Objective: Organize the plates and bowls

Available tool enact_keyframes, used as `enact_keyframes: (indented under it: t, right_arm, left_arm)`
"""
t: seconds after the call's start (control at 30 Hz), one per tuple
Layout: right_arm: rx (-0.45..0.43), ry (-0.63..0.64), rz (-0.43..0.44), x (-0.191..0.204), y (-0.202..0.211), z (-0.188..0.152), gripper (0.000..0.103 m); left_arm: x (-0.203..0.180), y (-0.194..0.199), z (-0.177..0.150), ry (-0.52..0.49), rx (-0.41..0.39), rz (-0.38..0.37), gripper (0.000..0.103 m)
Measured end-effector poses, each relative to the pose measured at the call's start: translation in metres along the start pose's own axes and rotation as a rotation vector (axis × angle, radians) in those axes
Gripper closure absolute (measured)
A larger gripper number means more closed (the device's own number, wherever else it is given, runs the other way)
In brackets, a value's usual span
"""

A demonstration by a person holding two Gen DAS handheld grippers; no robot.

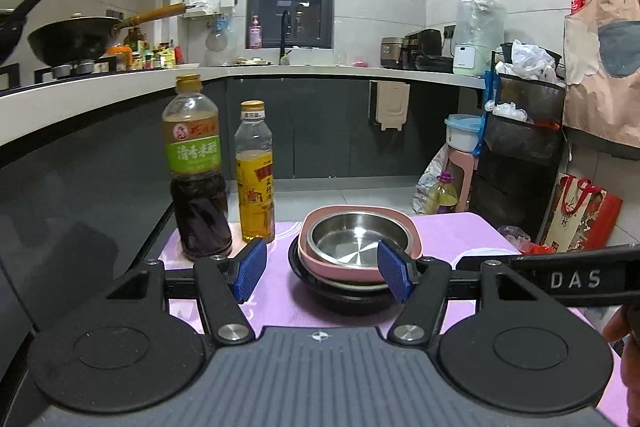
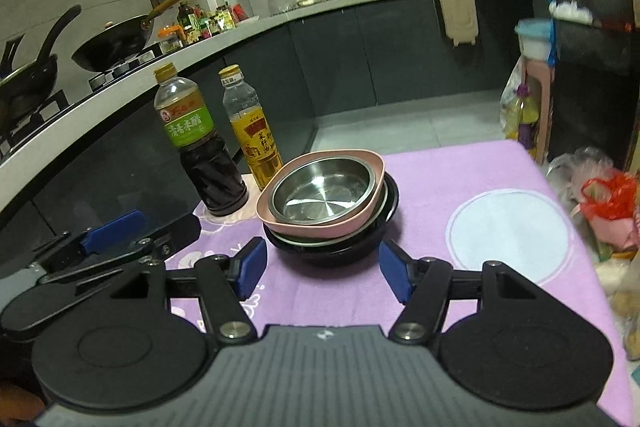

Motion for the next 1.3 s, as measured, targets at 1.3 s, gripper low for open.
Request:
enact_keyframes:
  t: [1.3]
  right_arm:
    - [-0.085,0.002,-0.119,0.012,0.053,-0.084,0.043]
  left_arm:
    - [-0.02,0.068,-0.073,0.016,0.067,0.039,0.044]
Point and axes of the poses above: each gripper's, at about its wrist camera, not at the fingertips, and y roughly against the way its jaws point, x to its left, z to its top, the point moved 10 cm from there along -y, roughly the way its jaws point, and after that the axes turned 12 degrees about x, right-handed, at the moved point
